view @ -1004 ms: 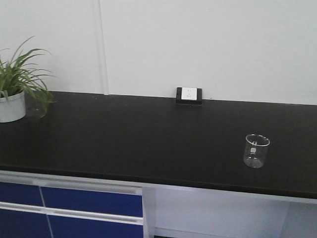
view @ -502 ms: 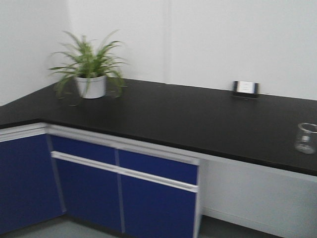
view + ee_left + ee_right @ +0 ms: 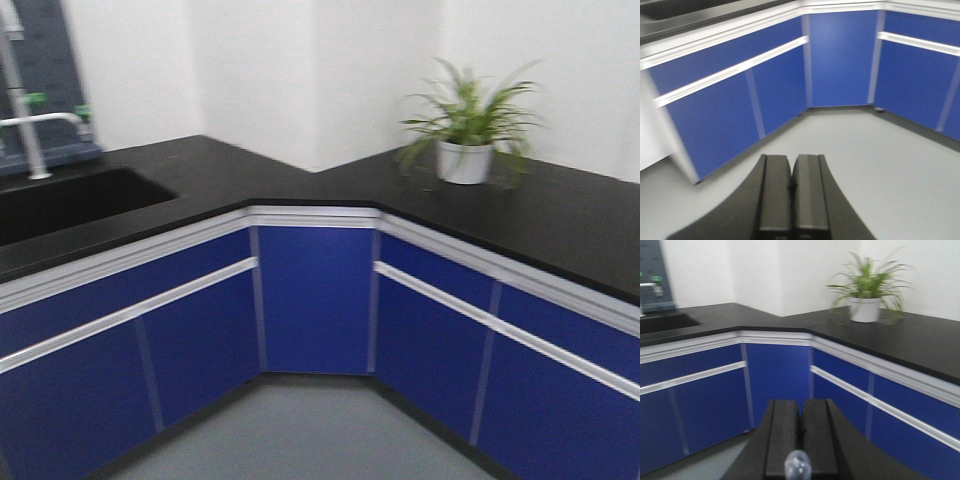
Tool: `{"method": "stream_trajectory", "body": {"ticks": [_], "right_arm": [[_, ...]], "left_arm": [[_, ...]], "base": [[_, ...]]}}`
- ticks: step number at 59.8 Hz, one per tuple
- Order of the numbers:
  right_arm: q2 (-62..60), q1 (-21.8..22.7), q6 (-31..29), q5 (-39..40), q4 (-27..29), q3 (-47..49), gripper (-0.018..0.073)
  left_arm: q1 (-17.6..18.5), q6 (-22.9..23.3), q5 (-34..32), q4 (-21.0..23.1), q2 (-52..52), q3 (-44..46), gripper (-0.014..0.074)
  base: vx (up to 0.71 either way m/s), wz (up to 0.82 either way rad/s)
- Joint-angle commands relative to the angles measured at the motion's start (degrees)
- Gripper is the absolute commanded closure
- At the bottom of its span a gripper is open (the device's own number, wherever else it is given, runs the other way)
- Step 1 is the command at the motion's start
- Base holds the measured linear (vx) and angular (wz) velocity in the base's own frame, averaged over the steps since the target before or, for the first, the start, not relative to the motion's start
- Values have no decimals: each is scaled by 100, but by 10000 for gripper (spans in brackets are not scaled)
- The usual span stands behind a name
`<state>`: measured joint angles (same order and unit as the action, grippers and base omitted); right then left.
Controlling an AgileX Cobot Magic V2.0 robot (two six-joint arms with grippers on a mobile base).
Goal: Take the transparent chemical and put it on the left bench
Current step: 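Turn the base away from the wall toward the bench with bins, then drive the base up to the bench with the white bins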
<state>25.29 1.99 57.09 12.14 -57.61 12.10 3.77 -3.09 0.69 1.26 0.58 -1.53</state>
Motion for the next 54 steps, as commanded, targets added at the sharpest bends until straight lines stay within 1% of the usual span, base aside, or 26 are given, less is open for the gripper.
{"method": "stream_trajectory", "body": {"ticks": [1,15,30,54], "right_arm": [[16,29,-5,226,47,170,561],[16,29,-5,226,47,170,561],[16,29,-5,226,47,170,561],[16,29,-5,226,47,170,561]], "left_arm": [[10,45,-449,4,110,-93,600],[10,45,-449,4,110,-93,600],[10,45,-449,4,110,-93,600],[10,45,-449,4,110,-93,600]], "base": [[-20,77],[-17,66],[-10,46],[4,48]]}}
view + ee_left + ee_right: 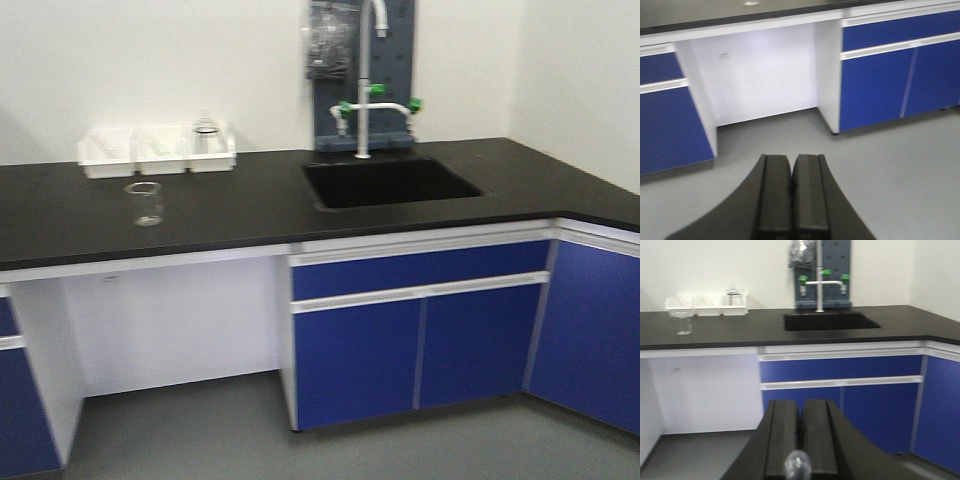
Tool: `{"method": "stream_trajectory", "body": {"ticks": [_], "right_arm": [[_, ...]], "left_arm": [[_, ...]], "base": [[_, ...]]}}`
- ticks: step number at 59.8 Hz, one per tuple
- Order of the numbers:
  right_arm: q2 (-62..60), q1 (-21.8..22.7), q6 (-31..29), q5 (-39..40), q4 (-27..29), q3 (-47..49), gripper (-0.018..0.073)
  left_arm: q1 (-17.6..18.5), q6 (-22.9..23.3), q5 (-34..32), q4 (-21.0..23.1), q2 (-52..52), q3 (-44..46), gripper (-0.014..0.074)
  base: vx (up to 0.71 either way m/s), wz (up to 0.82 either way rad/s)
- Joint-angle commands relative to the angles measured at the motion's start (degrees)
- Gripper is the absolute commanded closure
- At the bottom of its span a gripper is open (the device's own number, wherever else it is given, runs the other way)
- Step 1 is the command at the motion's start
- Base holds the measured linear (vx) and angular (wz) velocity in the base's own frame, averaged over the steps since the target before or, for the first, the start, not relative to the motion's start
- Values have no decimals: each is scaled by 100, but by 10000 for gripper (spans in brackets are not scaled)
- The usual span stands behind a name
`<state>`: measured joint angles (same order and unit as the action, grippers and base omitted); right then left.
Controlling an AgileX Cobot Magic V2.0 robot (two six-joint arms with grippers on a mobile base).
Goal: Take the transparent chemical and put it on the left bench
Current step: 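Drive the base up to the bench with the white bins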
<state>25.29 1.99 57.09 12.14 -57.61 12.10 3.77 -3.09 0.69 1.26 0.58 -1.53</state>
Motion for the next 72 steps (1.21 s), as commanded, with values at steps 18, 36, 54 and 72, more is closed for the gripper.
{"method": "stream_trajectory", "body": {"ticks": [18,36,54,72], "right_arm": [[16,29,-5,226,47,170,561],[16,29,-5,226,47,170,561],[16,29,-5,226,47,170,561],[16,29,-5,226,47,170,561]], "left_arm": [[10,45,-449,4,110,-93,600],[10,45,-449,4,110,-93,600],[10,45,-449,4,110,-93,600],[10,45,-449,4,110,-93,600]], "base": [[21,72],[30,67],[39,31],[44,3]]}}
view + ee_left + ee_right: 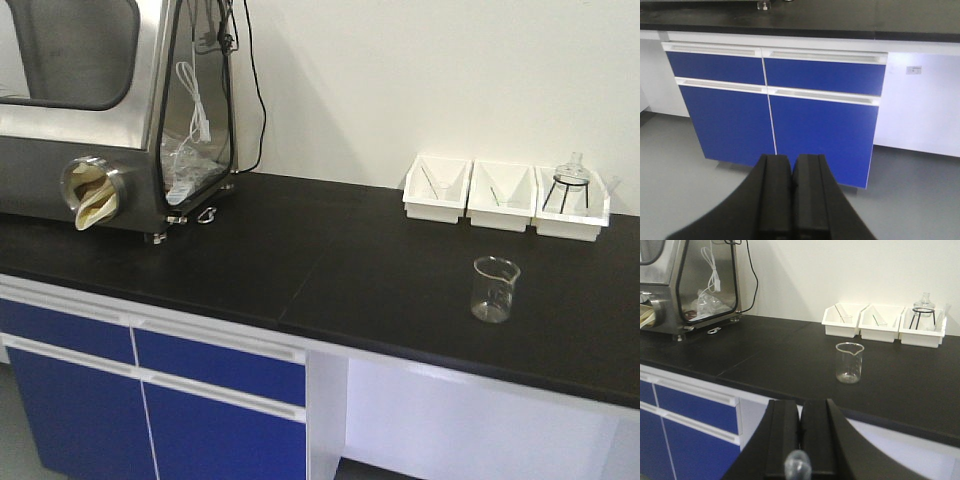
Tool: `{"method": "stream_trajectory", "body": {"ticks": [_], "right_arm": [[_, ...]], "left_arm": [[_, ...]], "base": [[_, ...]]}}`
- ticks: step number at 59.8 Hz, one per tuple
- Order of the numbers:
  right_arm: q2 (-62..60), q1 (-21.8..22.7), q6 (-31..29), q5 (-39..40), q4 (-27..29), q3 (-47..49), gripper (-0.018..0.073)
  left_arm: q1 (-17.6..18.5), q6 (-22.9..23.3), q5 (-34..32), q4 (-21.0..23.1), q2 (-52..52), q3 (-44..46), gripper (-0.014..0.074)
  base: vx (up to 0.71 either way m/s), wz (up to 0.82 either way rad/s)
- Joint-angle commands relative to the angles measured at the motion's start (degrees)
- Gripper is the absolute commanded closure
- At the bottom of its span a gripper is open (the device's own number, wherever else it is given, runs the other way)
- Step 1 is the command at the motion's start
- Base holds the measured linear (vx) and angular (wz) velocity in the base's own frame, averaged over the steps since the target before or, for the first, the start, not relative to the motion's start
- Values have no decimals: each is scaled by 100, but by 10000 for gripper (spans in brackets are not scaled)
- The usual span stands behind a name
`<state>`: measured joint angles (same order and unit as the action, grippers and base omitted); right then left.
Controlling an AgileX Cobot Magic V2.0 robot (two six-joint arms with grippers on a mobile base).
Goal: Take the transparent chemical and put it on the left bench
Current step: 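Drive the base up to the bench with the white bins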
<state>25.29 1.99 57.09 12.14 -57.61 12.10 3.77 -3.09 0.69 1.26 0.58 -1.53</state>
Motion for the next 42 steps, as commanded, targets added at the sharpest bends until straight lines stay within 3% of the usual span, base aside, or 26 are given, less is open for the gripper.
{"method": "stream_trajectory", "body": {"ticks": [1,42], "right_arm": [[16,29,-5,226,47,170,561],[16,29,-5,226,47,170,561]], "left_arm": [[10,45,-449,4,110,-93,600],[10,45,-449,4,110,-93,600]], "base": [[47,-3],[46,-18]]}}
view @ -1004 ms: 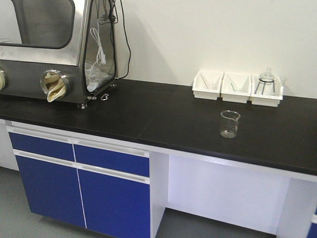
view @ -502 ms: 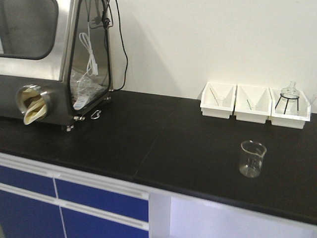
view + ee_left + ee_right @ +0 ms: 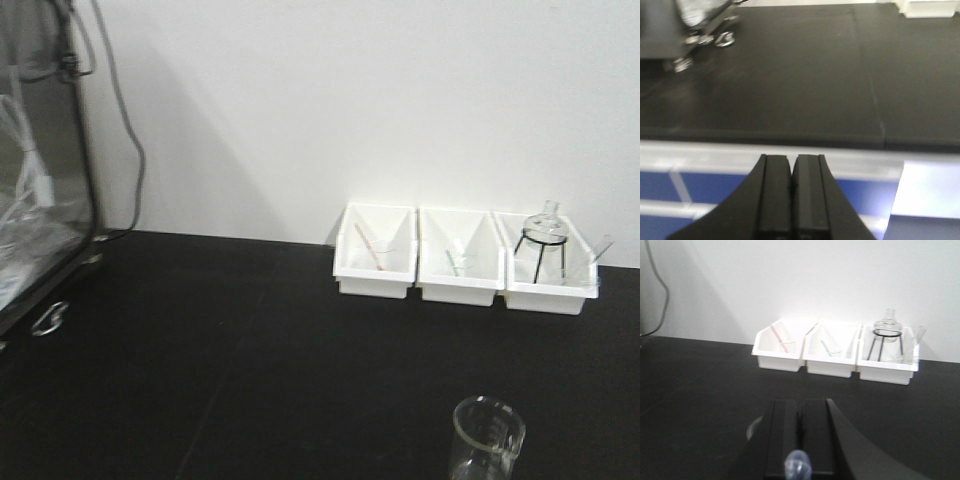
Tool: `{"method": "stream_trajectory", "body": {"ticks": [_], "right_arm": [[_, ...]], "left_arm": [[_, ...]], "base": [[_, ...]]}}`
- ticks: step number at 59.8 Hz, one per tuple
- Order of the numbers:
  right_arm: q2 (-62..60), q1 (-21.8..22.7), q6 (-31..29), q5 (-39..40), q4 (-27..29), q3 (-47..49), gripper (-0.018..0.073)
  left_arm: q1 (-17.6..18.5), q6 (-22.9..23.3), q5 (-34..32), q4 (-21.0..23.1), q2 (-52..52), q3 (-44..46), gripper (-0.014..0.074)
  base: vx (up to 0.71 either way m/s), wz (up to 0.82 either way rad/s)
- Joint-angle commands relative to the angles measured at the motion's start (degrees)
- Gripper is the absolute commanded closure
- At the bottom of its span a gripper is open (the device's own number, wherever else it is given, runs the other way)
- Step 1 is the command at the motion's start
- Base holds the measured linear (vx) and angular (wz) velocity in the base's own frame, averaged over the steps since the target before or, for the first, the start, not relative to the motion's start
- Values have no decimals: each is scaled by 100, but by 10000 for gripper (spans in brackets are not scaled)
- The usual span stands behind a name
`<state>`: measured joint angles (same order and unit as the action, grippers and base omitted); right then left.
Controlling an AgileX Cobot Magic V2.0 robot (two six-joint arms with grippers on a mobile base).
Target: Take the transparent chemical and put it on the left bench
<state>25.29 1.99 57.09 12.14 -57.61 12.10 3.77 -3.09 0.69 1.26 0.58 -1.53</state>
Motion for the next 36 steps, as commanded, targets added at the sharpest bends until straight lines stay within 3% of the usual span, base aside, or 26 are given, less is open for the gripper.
{"method": "stream_trajectory", "body": {"ticks": [1,36], "right_arm": [[16,29,-5,226,47,170,561],[16,29,-5,226,47,170,561]], "left_arm": [[10,45,-449,4,110,-93,600],[10,45,-449,4,110,-93,600]], "base": [[37,-36],[27,-32]]}}
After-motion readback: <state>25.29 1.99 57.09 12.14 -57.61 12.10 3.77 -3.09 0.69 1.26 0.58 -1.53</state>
